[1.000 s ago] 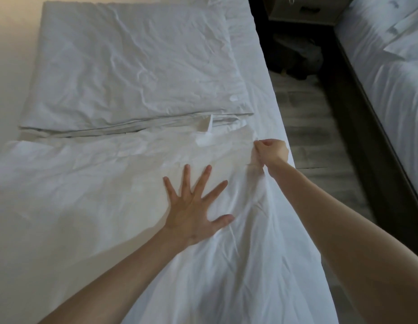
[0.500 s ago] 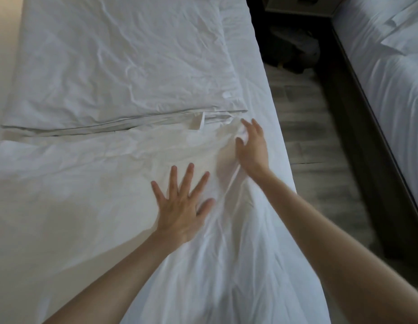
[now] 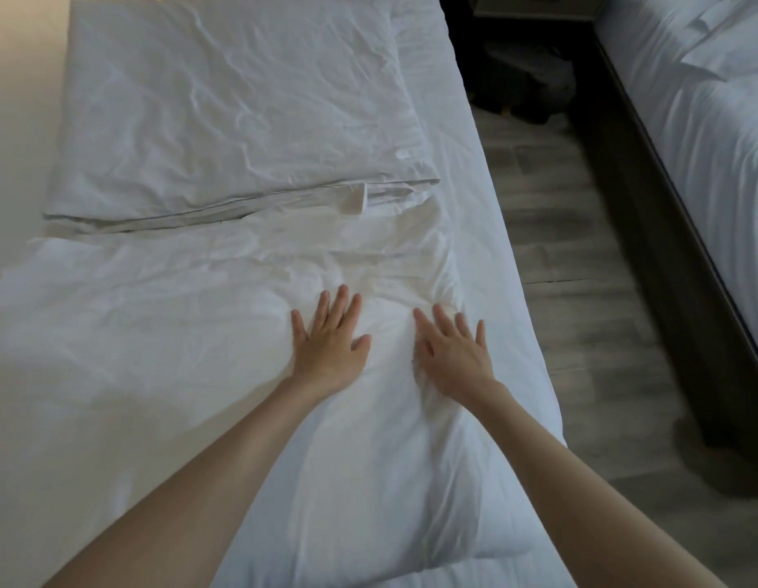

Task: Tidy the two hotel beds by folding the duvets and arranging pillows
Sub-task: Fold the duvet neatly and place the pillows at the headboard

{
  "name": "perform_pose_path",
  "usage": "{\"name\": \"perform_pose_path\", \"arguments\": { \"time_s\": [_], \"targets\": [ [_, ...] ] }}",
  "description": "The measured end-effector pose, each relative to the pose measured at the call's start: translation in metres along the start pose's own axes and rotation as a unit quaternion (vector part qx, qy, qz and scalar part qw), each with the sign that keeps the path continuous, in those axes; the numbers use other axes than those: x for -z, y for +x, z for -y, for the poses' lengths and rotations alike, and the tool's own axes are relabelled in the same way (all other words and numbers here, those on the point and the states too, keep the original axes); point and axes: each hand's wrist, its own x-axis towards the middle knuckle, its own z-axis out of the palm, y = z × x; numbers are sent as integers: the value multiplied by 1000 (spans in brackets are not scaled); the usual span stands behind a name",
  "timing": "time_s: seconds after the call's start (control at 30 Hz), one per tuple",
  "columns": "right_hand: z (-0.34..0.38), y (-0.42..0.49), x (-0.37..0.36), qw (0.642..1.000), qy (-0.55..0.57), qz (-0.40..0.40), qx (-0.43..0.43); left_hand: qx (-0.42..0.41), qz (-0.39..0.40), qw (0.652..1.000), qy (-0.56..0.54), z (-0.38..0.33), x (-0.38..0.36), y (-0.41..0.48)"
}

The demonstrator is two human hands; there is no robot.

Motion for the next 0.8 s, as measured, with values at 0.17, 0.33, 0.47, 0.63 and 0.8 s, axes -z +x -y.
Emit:
{"name": "perform_pose_path", "arguments": {
  "time_s": [0.17,0.33,0.47,0.63,0.8],
  "targets": [
    [47,-50,20,989,100,-99,37,-28,-71,997,0,11,-11,-59],
    [42,-109,-49,994,81,-42,59,22,-148,987,51,15,-55,-112],
    [-2,-114,-73,999,39,-10,33,3,-122,989,86,9,-82,-128],
    [-18,-108,-46,997,-31,63,32,-21,-28,997,70,7,-64,-125],
    [35,-106,3,994,15,-70,84,-88,-126,981,-119,34,-15,-142]
  ]
}}
